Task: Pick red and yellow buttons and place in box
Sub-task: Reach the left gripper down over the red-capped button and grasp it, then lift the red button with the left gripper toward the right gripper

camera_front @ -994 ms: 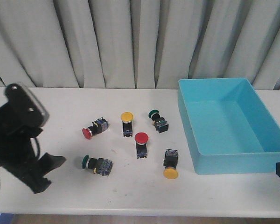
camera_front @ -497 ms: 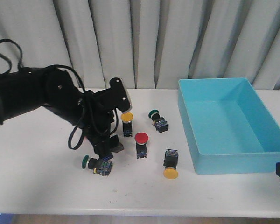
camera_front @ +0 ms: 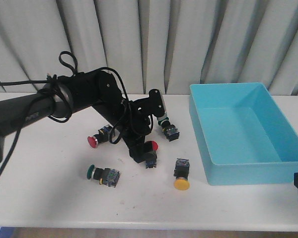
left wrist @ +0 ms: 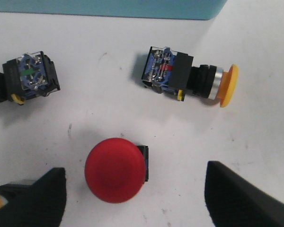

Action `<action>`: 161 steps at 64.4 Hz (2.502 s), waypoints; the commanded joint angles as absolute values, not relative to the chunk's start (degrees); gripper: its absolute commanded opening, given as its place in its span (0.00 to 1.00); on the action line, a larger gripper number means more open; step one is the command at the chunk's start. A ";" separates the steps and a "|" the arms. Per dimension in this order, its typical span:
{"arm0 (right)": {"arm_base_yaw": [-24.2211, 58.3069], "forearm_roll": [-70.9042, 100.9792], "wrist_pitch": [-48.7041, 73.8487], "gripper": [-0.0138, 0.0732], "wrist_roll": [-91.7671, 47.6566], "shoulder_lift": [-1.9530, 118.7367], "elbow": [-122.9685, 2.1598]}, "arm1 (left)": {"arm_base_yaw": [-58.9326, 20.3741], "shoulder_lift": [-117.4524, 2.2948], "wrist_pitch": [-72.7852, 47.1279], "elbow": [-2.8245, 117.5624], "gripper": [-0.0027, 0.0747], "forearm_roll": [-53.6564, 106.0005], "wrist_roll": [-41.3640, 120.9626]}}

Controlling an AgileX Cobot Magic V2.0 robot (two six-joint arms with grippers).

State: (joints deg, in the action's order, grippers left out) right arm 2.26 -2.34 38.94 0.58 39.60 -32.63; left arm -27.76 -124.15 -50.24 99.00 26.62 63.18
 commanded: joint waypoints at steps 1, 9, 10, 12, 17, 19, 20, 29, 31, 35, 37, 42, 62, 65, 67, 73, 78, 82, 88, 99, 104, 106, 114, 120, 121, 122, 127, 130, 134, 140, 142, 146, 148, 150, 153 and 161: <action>1.92 -2.72 35.93 0.78 0.00 39.80 -34.49 | -27.99 -123.47 -50.46 102.77 0.79 29.24 63.24; 1.92 -2.72 35.94 0.78 0.00 40.01 -34.49 | -27.99 -125.99 -50.16 103.62 0.79 30.94 63.72; 1.92 -2.72 35.94 0.78 0.00 40.13 -34.49 | -27.99 -126.17 -49.81 103.62 0.79 30.94 63.97; 1.92 -2.72 35.94 0.78 0.00 40.31 -34.49 | -27.99 -126.65 -49.20 103.56 0.79 30.89 63.98; 1.92 -2.78 35.94 0.78 0.00 40.46 -34.49 | -27.99 -127.54 -47.89 103.56 0.79 30.76 64.03; 1.92 -2.78 35.94 0.78 0.00 40.72 -34.49 | -27.99 -127.83 -47.62 103.56 0.79 30.76 64.03; 1.92 -2.72 35.94 0.78 0.00 41.03 -34.49 | -27.99 -127.97 -47.48 103.56 0.79 30.76 64.03; 1.92 -2.78 36.05 0.78 0.00 42.06 -34.49 | -27.99 -128.24 -46.89 103.56 0.71 30.82 64.08; 1.92 -2.73 36.10 0.78 0.00 42.33 -34.49 | -27.99 -128.24 -46.59 103.56 0.68 30.82 64.08; 1.92 -2.73 36.17 0.78 0.00 42.76 -34.49 | -27.92 -128.24 -46.15 103.56 0.62 30.82 64.08; 1.92 -2.73 36.28 0.78 0.00 42.96 -34.49 | -27.92 -128.24 -45.99 103.56 0.59 30.82 64.08; 1.92 -2.73 36.53 0.78 0.00 42.96 -34.49 | -27.92 -128.24 -45.99 103.56 0.51 30.82 64.08; 1.92 -2.78 37.17 0.78 0.00 42.96 -34.49 | -27.88 -125.53 -46.36 103.56 0.30 30.24 63.98; 1.92 -2.73 37.17 0.78 0.00 42.96 -34.49 | -27.88 -124.42 -46.49 103.56 0.28 30.17 63.30; 1.92 -2.73 37.17 0.78 0.00 42.96 -34.49 | -27.81 -123.63 -46.63 103.56 0.28 30.16 62.34; 1.92 -2.30 37.24 0.78 0.00 42.96 -34.49 | -27.81 -120.65 -46.80 103.56 0.27 29.72 57.77; 1.92 -2.06 37.24 0.78 0.00 42.96 -34.49 | -27.81 -117.65 -47.15 103.56 0.27 29.72 52.79; 1.92 -1.59 37.24 0.78 -0.80 42.91 -34.49 | -27.81 -115.07 -47.77 103.56 0.27 29.72 48.74; 1.97 1.14 37.24 0.77 -4.87 42.91 -34.49 | -27.81 -110.64 -49.11 103.56 0.27 29.67 43.61; 3.80 9.00 37.18 0.73 -16.20 42.91 -34.49 | -27.03 -103.88 -54.59 103.56 0.27 29.66 36.76; 4.32 11.88 37.18 0.71 -20.03 42.91 -34.49 | -25.96 -101.05 -55.99 102.89 0.27 29.66 34.70; 4.25 17.50 37.23 0.70 -27.02 42.91 -34.49 | -21.90 -91.08 -52.74 90.08 0.27 29.65 34.41; 4.25 18.88 37.23 0.70 -29.33 42.91 -34.49 | -19.75 -84.42 -47.93 79.66 0.27 29.65 34.54; 4.25 19.97 37.41 0.70 -31.76 42.91 -34.49 | -18.53 -78.09 -43.38 72.11 0.27 29.05 34.60; 4.25 20.19 37.41 0.70 -32.21 42.91 -34.49 | -18.45 -77.60 -42.70 71.51 0.27 29.04 34.60; 4.25 20.40 37.41 0.70 -32.72 42.91 -34.49 | -18.29 -76.62 -42.02 69.71 0.27 28.85 34.60; 4.25 21.85 37.47 0.70 -35.76 42.91 -34.49 | -18.08 -71.52 -38.80 63.98 0.27 28.77 34.60; 4.25 22.68 37.54 0.70 -37.32 42.91 -34.49 | -18.08 -68.60 -37.05 60.29 0.27 28.77 34.60; 4.25 23.90 37.71 0.70 -39.88 42.91 -34.49 | -18.08 -65.32 -35.47 56.03 0.27 28.77 34.60; 4.25 24.86 37.87 0.70 -43.84 42.91 -34.49 | -18.16 -61.84 -32.96 50.77 0.27 29.31 34.49; 4.25 25.17 37.87 0.70 -45.36 42.91 -34.49 | -18.29 -60.82 -31.78 49.01 0.27 30.08 34.54; 4.25 26.67 37.81 0.70 -49.04 42.91 -34.49 | -18.29 -59.72 -29.54 46.66 0.27 32.54 34.86; 4.25 28.05 37.81 0.70 -51.11 42.97 -34.49 | -18.29 -59.65 -28.97 45.67 0.27 34.30 35.59; 4.25 29.47 37.66 0.70 -53.08 43.18 -34.49 | -18.29 -59.65 -28.81 45.19 0.27 35.87 36.88; 4.31 32.55 37.66 0.70 -57.54 43.52 -34.55 | -18.29 -59.92 -29.44 44.87 0.27 38.97 40.34; 4.31 40.88 38.32 0.70 -66.31 46.05 -35.74 | -18.29 -60.94 -31.79 44.73 0.27 52.51 53.07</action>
State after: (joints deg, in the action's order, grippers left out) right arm 4.23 33.41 40.41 -58.96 44.32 -32.94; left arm -18.08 -61.32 -33.34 43.23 40.48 44.87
